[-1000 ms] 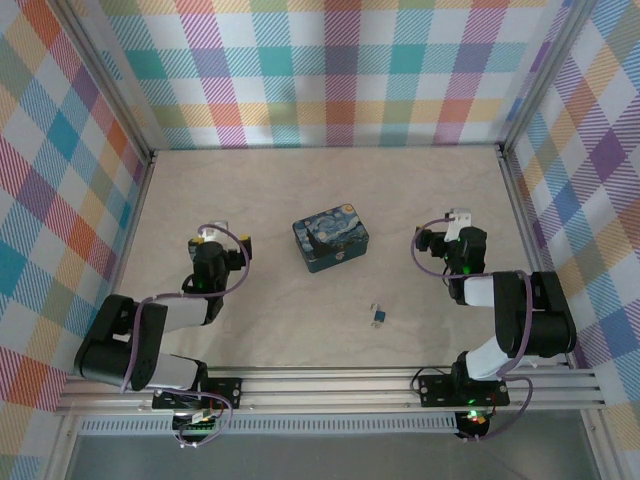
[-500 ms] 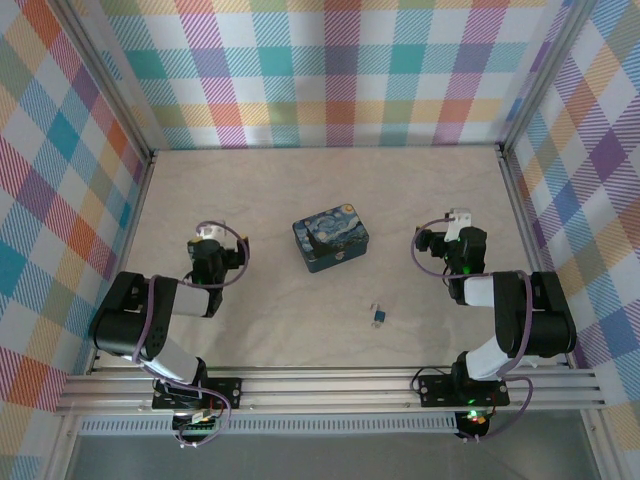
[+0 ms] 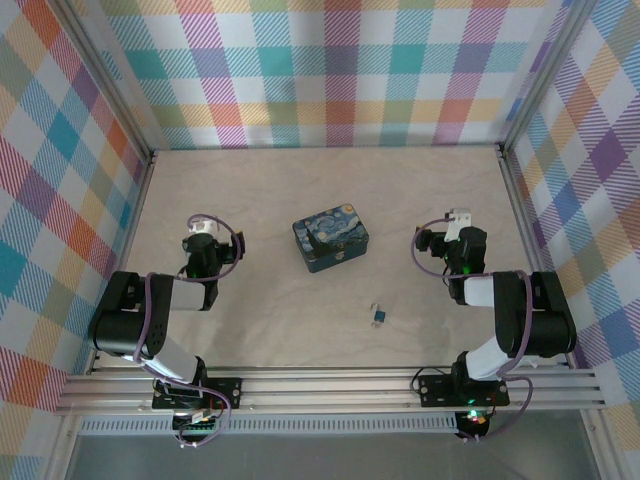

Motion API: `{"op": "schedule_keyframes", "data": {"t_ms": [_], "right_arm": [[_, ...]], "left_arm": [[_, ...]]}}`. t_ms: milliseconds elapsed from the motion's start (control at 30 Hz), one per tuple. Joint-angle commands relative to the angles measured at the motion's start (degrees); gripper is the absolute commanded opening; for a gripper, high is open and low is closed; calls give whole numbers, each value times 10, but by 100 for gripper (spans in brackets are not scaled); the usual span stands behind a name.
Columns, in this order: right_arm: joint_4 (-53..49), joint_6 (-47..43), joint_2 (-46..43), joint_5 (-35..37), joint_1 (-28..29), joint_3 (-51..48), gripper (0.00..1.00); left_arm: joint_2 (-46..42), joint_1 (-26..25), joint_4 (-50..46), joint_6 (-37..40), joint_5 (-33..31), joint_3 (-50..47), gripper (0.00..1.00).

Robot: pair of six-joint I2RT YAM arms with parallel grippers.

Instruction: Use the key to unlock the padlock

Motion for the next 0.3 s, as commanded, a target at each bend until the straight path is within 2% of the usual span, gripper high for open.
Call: {"op": "schedule_keyframes", "data": {"t_ms": [0,267], "right_arm": [[-1,3,1,-8,-1,1,100],[-1,2,0,-10,-2,1,100]], "left_arm": [[1,4,-3,-6,6,6,100],[1,4,-2,-5,6,6,100]]}}
